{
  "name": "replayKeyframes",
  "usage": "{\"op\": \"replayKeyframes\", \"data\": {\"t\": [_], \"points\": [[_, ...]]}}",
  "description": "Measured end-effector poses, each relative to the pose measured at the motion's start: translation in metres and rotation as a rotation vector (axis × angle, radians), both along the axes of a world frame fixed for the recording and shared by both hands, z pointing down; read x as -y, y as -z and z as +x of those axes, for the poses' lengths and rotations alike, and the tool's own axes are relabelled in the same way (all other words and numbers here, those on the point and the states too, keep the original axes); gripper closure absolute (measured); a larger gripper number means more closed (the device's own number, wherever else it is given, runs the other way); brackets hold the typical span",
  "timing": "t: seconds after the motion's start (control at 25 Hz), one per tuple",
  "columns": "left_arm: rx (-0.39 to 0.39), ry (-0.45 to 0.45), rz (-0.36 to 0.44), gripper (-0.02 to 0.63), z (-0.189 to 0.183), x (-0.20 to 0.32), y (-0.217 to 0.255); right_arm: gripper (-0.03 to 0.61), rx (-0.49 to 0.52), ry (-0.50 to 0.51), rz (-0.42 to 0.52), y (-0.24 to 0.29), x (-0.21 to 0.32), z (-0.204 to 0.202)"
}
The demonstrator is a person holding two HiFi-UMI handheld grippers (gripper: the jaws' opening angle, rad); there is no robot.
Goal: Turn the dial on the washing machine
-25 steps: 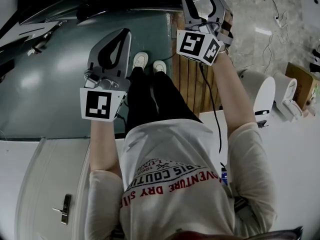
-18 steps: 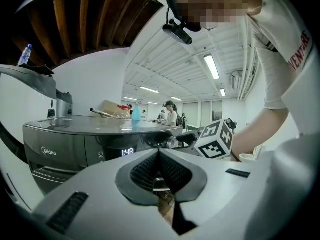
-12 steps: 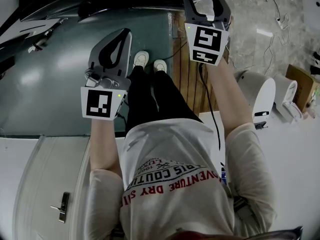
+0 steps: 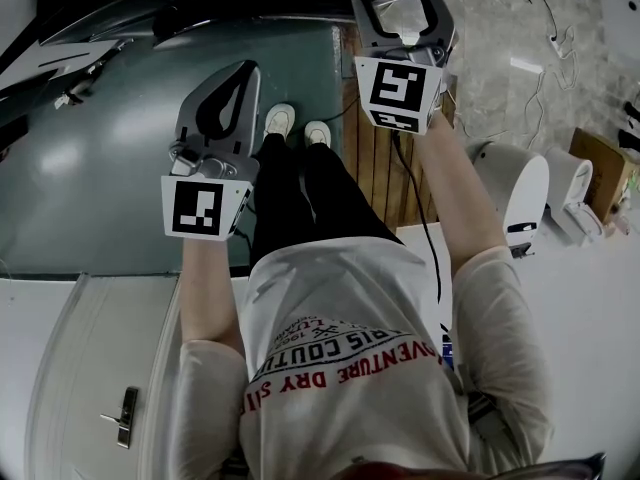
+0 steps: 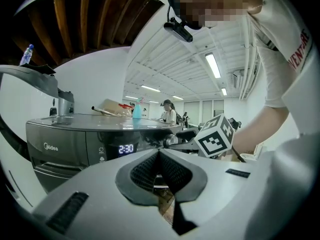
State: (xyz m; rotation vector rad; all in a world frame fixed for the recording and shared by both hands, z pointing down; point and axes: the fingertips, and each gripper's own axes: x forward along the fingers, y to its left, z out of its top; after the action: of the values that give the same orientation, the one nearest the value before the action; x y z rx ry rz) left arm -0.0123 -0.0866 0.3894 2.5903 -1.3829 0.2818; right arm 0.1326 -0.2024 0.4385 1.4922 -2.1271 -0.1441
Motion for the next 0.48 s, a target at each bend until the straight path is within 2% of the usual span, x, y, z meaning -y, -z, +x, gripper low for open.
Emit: {"op": "replayKeyframes", "data": {"t": [0.08, 0.2, 0.28, 0.36, 0.48], "points": [[-0.010, 0.005, 0.001, 0.600, -0.001, 0.000, 0.001, 0.262, -0.069, 0.011, 0.030, 0.002, 0.000, 0.001], [-0.021, 0.012, -0.007, 0.600, -0.002, -0.001, 0.001, 0.263, -0.266, 0.076, 0.105, 0.002, 0.001, -0.003], [-0.017, 0.009, 0.009, 0.600, -0.002, -0.001, 0.002, 0.264, -0.361, 0.110, 0.133, -0.001, 0.000, -0.003], [-0.015, 0.009, 0.020, 0.600, -0.002, -0.002, 0.002, 0.265, -0.383, 0.115, 0.116, -0.005, 0.001, 0.000], [-0.011, 0.004, 0.019, 0.600, 0.000, -0.004, 0.001, 0.278, -0.363, 0.102, 0.082, -0.009, 0.003, 0.004]]}}
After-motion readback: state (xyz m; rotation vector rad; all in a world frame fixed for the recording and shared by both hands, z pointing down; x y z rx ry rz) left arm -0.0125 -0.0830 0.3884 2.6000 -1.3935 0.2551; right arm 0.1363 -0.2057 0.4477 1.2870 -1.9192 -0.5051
